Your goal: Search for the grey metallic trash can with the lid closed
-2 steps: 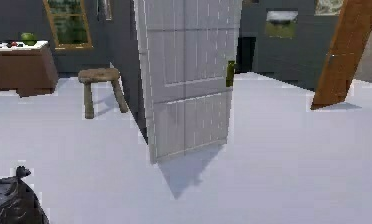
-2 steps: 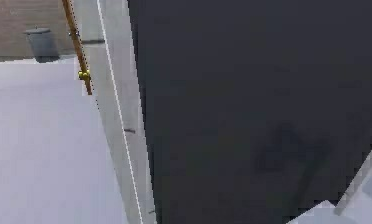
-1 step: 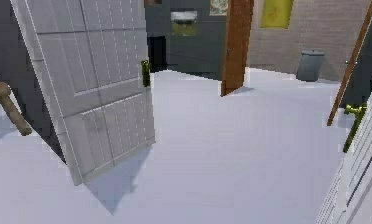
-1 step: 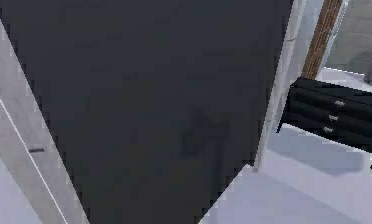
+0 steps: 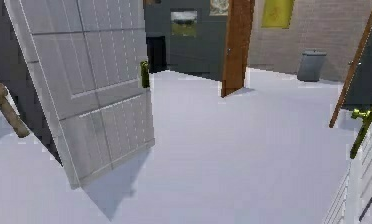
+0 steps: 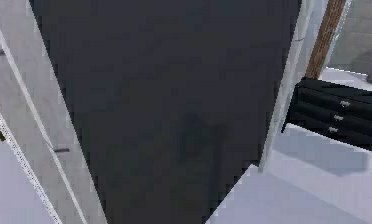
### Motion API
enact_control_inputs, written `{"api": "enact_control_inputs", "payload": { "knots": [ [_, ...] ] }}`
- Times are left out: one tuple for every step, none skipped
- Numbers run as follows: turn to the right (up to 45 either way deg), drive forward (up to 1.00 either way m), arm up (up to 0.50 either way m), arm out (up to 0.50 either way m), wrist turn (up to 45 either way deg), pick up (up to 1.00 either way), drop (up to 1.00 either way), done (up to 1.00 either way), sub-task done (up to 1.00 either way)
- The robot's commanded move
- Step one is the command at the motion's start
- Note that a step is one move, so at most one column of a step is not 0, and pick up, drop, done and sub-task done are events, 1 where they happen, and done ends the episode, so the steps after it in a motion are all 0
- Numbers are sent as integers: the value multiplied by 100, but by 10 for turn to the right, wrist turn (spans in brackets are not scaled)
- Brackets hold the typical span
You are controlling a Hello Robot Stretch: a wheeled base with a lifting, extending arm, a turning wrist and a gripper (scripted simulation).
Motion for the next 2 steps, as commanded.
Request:
{"api": "enact_control_inputs", "payload": {
  "knots": [
    [-270, 0, 0, 0, 0, 0, 0, 0, 0],
    [0, 45, 0, 0, 0, 0, 0, 0, 0]
  ]
}}
